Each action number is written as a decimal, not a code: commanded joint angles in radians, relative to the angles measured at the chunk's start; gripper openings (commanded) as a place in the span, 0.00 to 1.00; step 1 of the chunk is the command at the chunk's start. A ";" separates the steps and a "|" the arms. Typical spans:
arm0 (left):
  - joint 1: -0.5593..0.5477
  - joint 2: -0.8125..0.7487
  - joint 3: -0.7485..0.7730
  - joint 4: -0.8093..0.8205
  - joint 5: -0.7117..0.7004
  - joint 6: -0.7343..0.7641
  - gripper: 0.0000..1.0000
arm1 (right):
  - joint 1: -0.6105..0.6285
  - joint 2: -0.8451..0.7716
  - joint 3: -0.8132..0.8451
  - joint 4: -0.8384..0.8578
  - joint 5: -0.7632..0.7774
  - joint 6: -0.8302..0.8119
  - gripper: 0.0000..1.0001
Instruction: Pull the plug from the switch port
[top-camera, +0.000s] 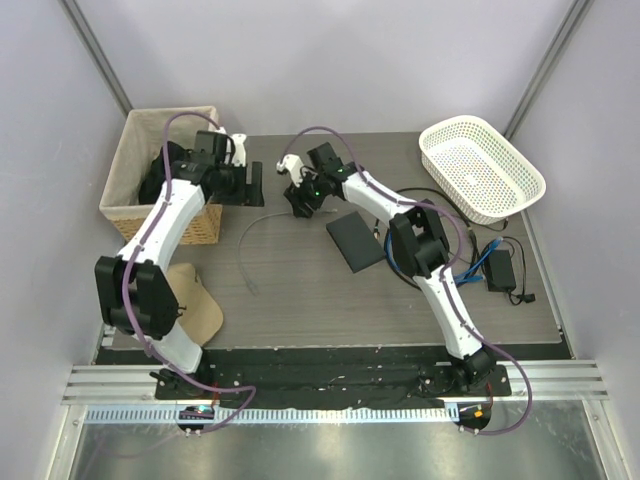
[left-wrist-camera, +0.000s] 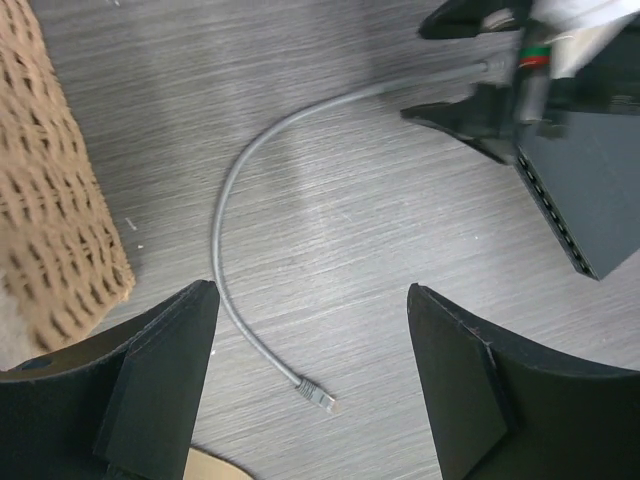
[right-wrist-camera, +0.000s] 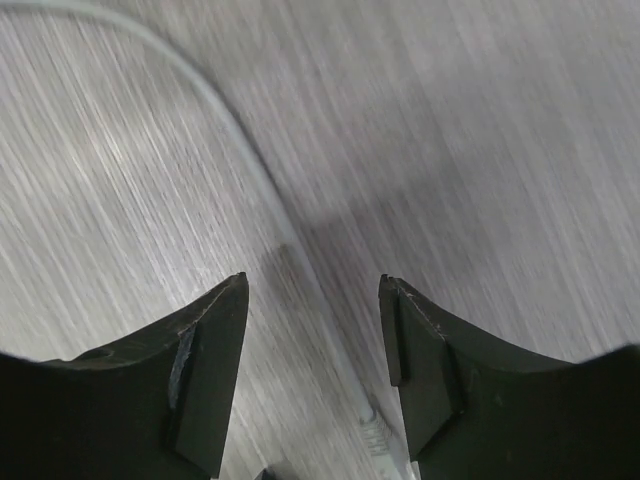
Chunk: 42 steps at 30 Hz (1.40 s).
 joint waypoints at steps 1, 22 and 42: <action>0.011 -0.067 -0.022 0.010 -0.002 0.040 0.81 | 0.011 0.034 0.054 -0.097 -0.052 -0.137 0.63; 0.042 0.111 0.085 0.066 0.104 -0.082 0.80 | -0.230 -0.662 -0.361 -0.045 0.127 0.038 0.01; -0.035 0.197 0.178 0.053 0.142 -0.064 1.00 | -0.526 -1.072 -0.832 0.069 0.061 0.430 1.00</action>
